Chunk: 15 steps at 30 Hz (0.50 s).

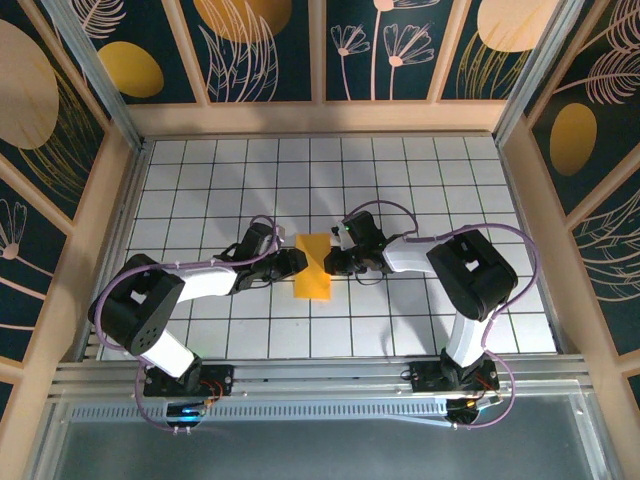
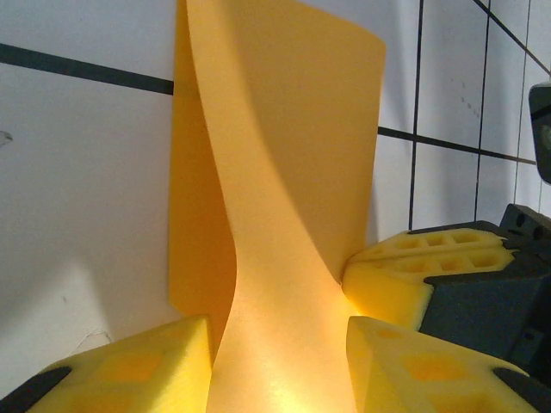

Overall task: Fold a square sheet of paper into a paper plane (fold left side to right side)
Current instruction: Third fold the triangle at the center of the table.

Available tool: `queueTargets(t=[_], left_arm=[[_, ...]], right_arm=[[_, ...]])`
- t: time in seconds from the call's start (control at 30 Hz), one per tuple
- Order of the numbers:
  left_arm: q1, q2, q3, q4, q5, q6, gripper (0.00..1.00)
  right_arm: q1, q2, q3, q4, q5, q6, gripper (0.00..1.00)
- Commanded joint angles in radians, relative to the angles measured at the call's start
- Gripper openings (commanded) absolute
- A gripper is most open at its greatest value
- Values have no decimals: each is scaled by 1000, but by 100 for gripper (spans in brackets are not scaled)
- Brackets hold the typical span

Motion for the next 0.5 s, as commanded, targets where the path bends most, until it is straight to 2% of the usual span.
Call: queueTargets(t=[0.0, 0.47], left_arm=[[-3, -16, -1, -3, -3, 9, 44], [-3, 55, 55, -2, 18, 70, 44]], right_arm=[[-16, -6, -22, -98, 70, -28, 0], [-19, -15, -26, -101, 70, -32, 0]])
